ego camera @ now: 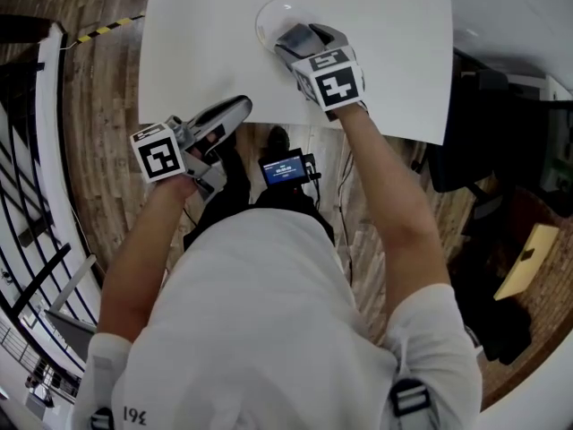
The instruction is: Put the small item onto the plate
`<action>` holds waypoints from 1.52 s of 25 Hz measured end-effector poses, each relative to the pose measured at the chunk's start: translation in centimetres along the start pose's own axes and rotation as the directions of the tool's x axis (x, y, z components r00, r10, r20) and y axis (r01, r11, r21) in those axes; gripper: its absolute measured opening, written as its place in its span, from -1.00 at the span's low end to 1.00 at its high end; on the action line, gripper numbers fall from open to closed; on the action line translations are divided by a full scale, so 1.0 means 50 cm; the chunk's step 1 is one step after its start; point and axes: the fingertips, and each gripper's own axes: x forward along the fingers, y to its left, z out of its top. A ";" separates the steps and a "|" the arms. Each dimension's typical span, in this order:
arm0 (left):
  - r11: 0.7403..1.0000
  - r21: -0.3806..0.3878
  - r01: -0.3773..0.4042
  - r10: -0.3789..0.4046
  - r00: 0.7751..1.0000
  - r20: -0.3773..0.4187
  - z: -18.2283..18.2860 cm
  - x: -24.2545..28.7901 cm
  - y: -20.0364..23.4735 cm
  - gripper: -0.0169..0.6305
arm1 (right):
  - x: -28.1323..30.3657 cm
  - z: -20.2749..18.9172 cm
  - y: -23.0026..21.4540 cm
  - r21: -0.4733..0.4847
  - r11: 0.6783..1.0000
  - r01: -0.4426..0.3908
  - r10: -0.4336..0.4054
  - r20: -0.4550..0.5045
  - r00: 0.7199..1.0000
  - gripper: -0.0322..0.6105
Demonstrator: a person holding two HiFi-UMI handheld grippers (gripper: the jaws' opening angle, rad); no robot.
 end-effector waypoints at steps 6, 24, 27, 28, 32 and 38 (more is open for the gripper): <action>1.000 -0.004 -0.005 0.005 1.000 -0.004 0.001 0.010 0.002 -0.80 | 0.052 0.003 -0.027 -0.039 0.999 0.028 -0.030 -0.041 0.999 0.08; 0.999 -0.023 -0.033 0.033 0.999 -0.008 0.011 0.002 0.015 -0.80 | 0.128 -0.017 -0.074 -0.002 0.994 0.105 -0.104 -0.130 0.986 0.08; 0.999 -0.023 -0.031 0.031 0.999 -0.015 0.009 0.004 0.015 -0.80 | 0.128 -0.007 -0.079 -0.011 0.993 0.117 -0.117 -0.106 0.987 0.08; 0.999 -0.024 -0.030 0.030 0.999 -0.016 0.009 0.005 0.015 -0.80 | 0.129 -0.005 -0.080 -0.010 0.993 0.119 -0.119 -0.101 0.988 0.08; 0.999 -0.028 -0.028 0.027 0.999 -0.025 0.005 0.009 0.015 -0.80 | 0.128 -0.010 -0.080 0.010 0.993 0.120 -0.118 -0.100 0.988 0.08; 0.999 -0.027 -0.024 0.024 0.999 -0.028 0.003 0.007 0.013 -0.80 | 0.128 -0.010 -0.082 0.010 0.993 0.118 -0.116 -0.102 0.988 0.08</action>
